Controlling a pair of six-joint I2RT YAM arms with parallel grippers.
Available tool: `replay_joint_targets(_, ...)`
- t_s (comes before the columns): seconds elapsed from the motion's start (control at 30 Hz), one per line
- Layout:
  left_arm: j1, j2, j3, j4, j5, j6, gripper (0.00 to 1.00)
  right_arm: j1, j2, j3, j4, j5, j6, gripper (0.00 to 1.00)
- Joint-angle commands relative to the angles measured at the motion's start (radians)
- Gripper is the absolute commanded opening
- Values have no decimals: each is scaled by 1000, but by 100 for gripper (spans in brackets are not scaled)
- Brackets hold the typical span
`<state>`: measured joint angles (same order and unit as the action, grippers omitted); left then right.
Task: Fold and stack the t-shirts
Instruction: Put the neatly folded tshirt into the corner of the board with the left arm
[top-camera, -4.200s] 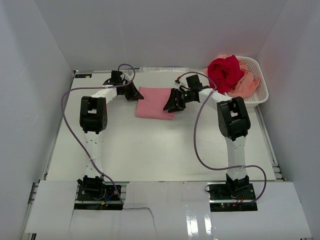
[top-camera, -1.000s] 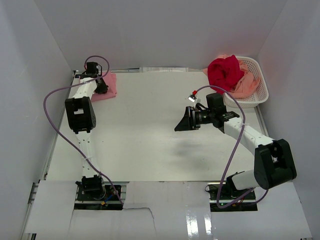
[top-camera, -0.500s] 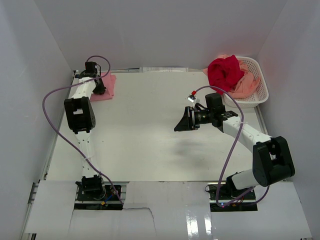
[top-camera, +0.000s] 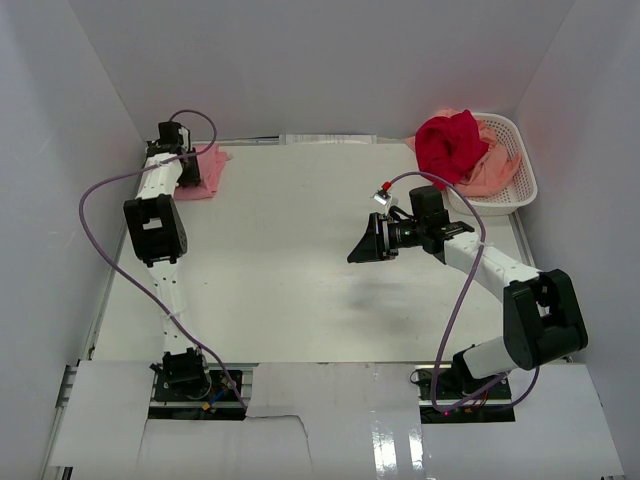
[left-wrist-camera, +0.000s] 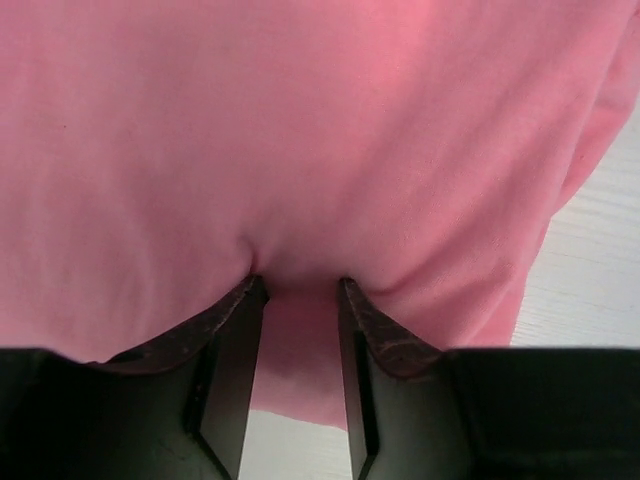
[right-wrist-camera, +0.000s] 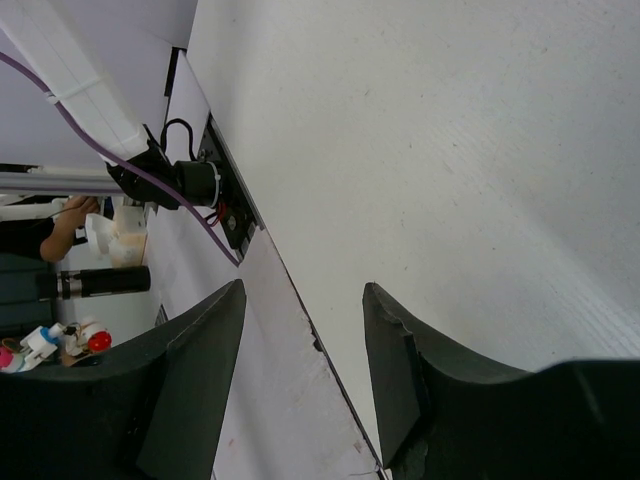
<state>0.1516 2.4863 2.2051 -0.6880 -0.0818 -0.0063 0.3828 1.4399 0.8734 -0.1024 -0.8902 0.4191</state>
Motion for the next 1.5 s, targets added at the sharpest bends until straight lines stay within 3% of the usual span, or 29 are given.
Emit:
replay_joint_targets(0.0,17,14,54,-8,13,84,49,5,2,32,15,-23,-5,57)
replay_joint_targets(0.27,13,-3,70,13,72,39,52,5,-7,19,10,-12,-5,57)
replay_joint_targets(0.57,2,-235,45,123,250,-151,54,5,-6,-4,38,-6,7,57)
replay_joint_targets(0.8,-40,-475,-254,136,335,-248,56,5,-3,10,35,-6,9,57)
replay_joint_targets(0.9,-43,-576,-382,139,451,-270,58,7,-9,22,11,2,0,57)
replay_joint_targets(0.93,-41,-598,-428,140,581,-268,65,7,-15,33,0,7,-15,57)
replay_joint_targets(1.03,-50,-705,-505,140,723,-268,80,8,-45,55,-54,63,-46,58)
replay_joint_targets(1.07,-60,-737,-571,143,761,-277,92,8,-64,59,-68,97,-71,58)
replay_joint_targets(1.1,-66,-813,-606,148,758,-282,98,8,-70,67,-100,117,-86,58)
replay_joint_targets(1.2,-78,-937,-760,169,716,-287,98,8,-110,93,-149,220,-144,59)
replay_joint_targets(1.27,-83,-1061,-861,174,632,-281,98,7,-157,85,-166,324,-155,80)
replay_joint_targets(1.3,-84,-1099,-890,177,607,-271,98,8,-173,81,-168,351,-164,97)
replay_joint_targets(1.33,-86,-1175,-919,179,582,-267,98,7,-191,76,-160,393,-169,91)
replay_joint_targets(1.47,-87,-1343,-1080,226,505,-267,98,8,-271,38,-149,503,-167,90)
